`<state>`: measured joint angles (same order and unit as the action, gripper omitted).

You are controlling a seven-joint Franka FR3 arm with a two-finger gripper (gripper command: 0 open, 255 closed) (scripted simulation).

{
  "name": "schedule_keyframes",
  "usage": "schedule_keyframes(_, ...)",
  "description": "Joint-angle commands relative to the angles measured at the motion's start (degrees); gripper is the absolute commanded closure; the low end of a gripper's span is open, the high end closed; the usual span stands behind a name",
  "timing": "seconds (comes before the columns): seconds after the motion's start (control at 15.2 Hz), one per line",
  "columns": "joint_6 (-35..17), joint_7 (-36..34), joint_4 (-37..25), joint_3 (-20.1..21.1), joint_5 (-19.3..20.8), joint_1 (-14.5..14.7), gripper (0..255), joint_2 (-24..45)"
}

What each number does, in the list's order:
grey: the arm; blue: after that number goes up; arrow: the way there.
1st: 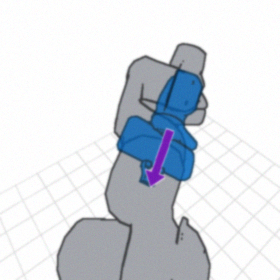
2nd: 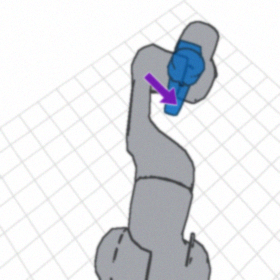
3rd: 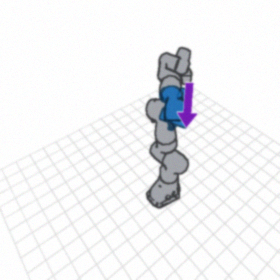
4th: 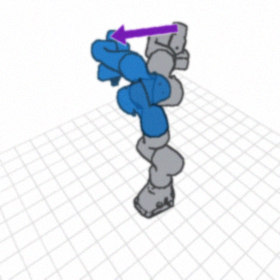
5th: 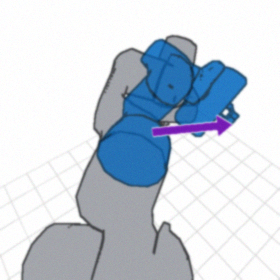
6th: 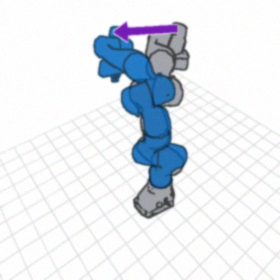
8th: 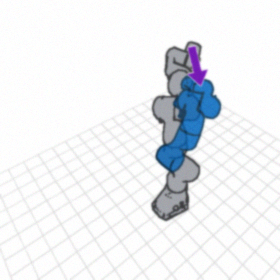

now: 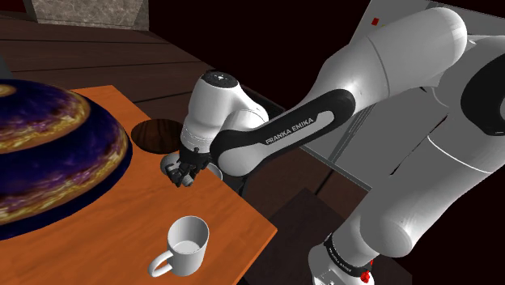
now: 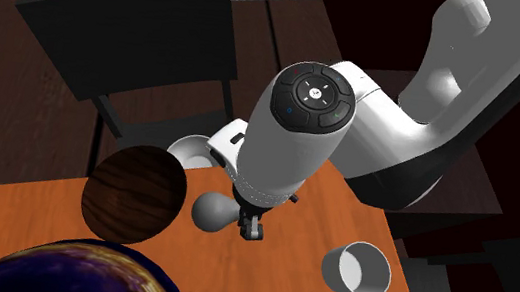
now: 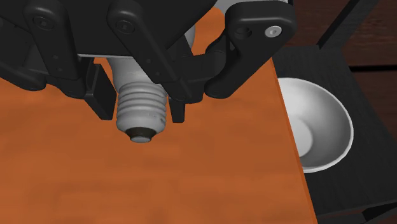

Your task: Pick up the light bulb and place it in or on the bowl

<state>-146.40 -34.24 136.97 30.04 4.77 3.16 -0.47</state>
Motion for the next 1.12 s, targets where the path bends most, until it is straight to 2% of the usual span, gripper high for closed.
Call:
schedule_keyframes(0.0,-0.01,0.00,0.00,-0.01,0.00,-0.01,255,0.00)
schedule_keyframes(0.26,-0.01,-0.02,-0.01,-0.01,0.01,-0.01,255,0.01)
schedule_keyframes(1.06,9.43,4.42,-3.72,-0.66,-5.69,0.49,255,-6.66)
